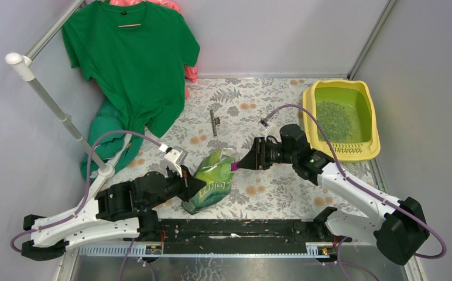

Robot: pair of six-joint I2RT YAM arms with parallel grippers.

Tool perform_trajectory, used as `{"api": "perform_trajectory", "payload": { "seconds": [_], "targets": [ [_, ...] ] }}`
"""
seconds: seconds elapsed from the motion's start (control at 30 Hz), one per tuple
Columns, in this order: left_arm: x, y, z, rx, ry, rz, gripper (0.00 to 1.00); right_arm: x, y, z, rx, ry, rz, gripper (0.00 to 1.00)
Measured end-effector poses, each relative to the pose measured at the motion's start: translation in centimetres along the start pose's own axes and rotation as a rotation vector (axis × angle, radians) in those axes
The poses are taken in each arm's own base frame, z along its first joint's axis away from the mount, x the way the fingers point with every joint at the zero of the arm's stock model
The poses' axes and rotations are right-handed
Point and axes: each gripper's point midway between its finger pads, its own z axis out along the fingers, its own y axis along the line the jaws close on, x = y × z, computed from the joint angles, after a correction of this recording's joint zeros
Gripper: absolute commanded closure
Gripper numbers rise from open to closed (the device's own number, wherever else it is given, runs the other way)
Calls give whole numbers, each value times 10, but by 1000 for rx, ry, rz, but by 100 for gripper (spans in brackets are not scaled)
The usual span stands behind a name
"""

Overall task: Fill the litter box with clean litter
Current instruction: 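Scoop the cat litter from the cat litter bag.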

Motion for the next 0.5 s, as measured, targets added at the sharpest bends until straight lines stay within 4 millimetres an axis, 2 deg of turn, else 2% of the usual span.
{"api": "perform_trajectory", "payload": {
  "seconds": [0.1,0.23,0.4,0.5],
  "targets": [
    [0,0,0,0,1,0,99,2,-1,-2,12,13,4,90],
    [1,0,1,-1,4,1,99,-5,9,-13,55,41,-20,98],
    [3,-2,4,3,18,5,99,-45,40,-29,127,60,-132,100],
    [5,-4,6,6,27,6,99,-51,34,-31,199,110,-168,100]
  ]
}}
